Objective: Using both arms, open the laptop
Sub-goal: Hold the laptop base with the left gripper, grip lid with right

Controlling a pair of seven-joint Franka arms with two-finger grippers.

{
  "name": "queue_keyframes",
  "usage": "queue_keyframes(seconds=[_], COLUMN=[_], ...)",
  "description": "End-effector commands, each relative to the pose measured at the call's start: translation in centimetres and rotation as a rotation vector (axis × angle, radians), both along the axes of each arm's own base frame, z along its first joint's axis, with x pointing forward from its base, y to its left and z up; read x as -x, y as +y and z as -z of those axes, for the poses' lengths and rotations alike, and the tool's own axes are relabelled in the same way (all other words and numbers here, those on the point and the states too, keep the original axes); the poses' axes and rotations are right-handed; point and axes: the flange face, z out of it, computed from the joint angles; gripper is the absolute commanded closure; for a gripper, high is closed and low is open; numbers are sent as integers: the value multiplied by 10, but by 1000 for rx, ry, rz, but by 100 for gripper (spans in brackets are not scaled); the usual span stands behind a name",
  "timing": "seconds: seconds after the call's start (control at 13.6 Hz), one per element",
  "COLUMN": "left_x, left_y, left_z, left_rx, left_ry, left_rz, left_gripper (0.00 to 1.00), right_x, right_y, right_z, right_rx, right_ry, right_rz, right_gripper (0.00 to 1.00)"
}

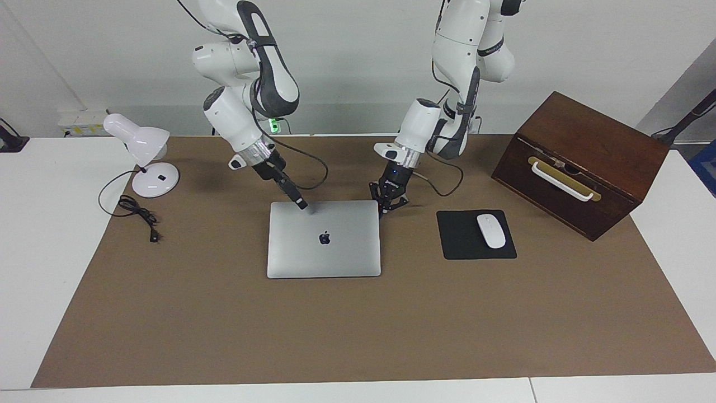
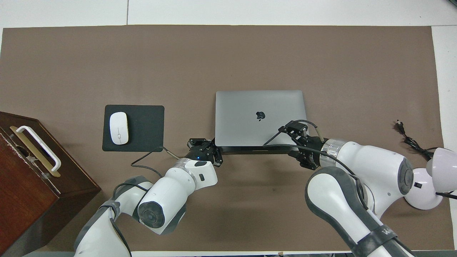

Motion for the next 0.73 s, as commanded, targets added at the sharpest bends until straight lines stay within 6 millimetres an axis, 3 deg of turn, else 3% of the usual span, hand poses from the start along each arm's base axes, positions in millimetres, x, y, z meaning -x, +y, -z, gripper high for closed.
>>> queue_keyframes(seconds=[0.0, 0.66], left_x=[-5, -4], left_y=[-7, -10], left_z=[5, 14], left_rx=[4, -12], left_ry=[-18, -13], left_rz=[8, 27], left_gripper=[100, 100], right_x=[-5, -5], right_y=[1, -1], right_z=[0, 10], right_rx=[7, 17], right_ry=[-13, 1], right_rz=[0, -9], right_gripper=[0, 0])
